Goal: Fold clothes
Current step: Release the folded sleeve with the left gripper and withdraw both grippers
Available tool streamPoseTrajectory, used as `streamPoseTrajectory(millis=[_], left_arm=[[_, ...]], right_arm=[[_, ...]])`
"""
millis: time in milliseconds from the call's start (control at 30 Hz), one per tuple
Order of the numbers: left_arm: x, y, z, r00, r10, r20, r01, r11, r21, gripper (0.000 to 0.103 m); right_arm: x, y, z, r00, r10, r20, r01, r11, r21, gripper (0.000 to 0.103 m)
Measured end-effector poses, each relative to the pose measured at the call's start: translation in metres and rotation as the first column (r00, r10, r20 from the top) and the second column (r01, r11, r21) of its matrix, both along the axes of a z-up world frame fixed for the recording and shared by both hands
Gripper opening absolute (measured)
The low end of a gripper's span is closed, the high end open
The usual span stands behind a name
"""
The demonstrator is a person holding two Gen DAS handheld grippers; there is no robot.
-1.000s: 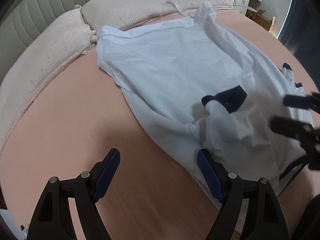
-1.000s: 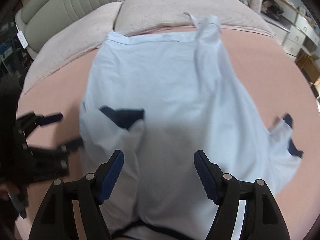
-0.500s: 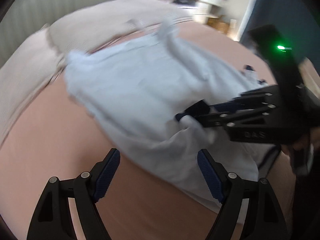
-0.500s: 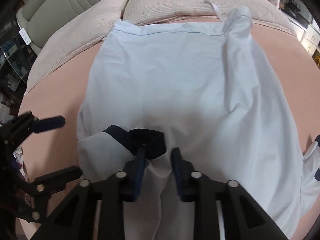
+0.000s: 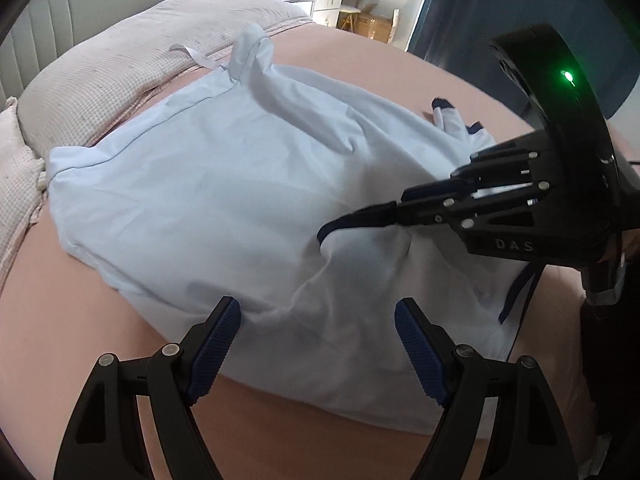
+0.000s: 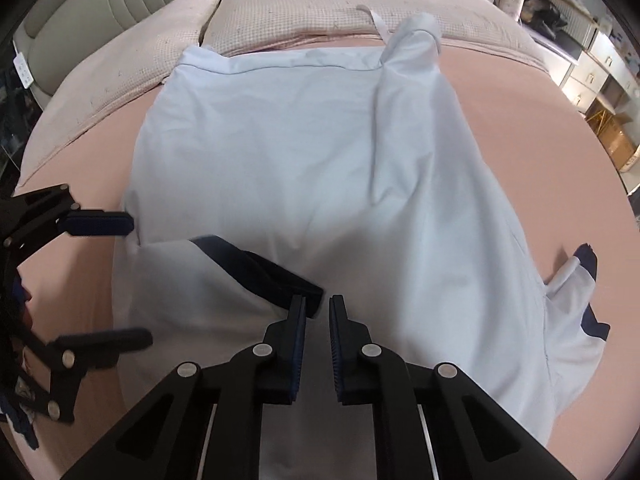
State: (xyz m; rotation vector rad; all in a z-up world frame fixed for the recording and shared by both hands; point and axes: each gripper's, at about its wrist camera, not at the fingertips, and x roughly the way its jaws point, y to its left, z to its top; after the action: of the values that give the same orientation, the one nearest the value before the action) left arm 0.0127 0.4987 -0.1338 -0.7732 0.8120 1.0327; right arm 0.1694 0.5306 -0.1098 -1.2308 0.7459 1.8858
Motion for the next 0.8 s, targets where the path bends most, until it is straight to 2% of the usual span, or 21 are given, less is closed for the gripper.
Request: streamPoseTrajectory(millis=[133, 333, 400, 467, 500, 667, 800], left_arm=[[0.002, 0.005, -0.009, 0.999, 0.033, -0.010, -0.033, 0.998, -0.049, 0.079], [0.005, 0.014, -0.023, 0.996, 0.081, -0.027, -0.084, 0.989, -0.121, 0.079], [0.012, 0.016, -0.022, 0.993, 0.090, -0.077, -0.100, 0.987, -0.126, 0.079], [0.021, 0.017, -0.018, 0.986, 0.100, -0.134, -0.116, 0.986, -0.117, 0.079], [0.024, 0.017, -0.016, 0.981, 0.114, -0.156, -0.132, 0.985, -0.110, 0.079], [0.030, 0.018, 0.003, 0.960, 0.206, -0.192, -0.224, 0.972, -0.075, 0.079], [0.035, 0.017, 0.017, 0.940, 0.275, -0.202, -0.291, 0.955, -0.054, 0.079]], right_arm=[[0.009, 0.001, -0.002, 1.000, -0.008, 0.014, 0.008, 1.000, -0.004, 0.010], [0.021, 0.008, 0.010, 0.999, -0.024, -0.027, 0.024, 1.000, -0.010, 0.011], [0.038, 0.014, 0.018, 0.997, -0.071, -0.037, 0.071, 0.997, -0.004, 0.021], [0.057, 0.020, 0.022, 0.990, -0.138, -0.018, 0.138, 0.990, 0.016, 0.070], [0.069, 0.022, 0.025, 0.985, -0.175, -0.013, 0.175, 0.984, 0.028, 0.077], [0.123, 0.035, 0.026, 0.947, -0.321, 0.006, 0.321, 0.946, 0.038, 0.079], [0.151, 0.041, 0.019, 0.927, -0.376, 0.006, 0.376, 0.927, 0.003, 0.079]])
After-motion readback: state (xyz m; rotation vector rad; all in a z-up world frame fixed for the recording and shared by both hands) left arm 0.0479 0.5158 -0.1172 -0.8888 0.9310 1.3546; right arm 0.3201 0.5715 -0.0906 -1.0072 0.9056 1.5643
